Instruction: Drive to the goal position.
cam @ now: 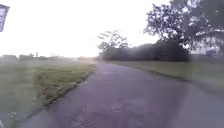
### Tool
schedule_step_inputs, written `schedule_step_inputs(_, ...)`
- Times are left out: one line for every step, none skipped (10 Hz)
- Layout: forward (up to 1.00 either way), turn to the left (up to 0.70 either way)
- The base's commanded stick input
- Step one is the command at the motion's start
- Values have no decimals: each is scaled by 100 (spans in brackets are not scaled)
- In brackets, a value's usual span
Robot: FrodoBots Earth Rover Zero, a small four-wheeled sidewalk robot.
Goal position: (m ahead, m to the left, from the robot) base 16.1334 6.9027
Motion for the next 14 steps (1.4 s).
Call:
schedule_step_inputs(70,0)
schedule_step_inputs(70,0)
schedule_step_inputs(70,0)
schedule_step_inputs(70,0)
schedule_step_inputs(70,0)
schedule_step_inputs(70,0)
schedule_step_inputs(70,0)
schedule_step_inputs(70,0)
schedule_step_inputs(70,0)
schedule_step_inputs(70,0)
schedule_step_inputs(70,0)
schedule_step_inputs(70,0)
schedule_step_inputs(70,0)
schedule_step_inputs(70,0)
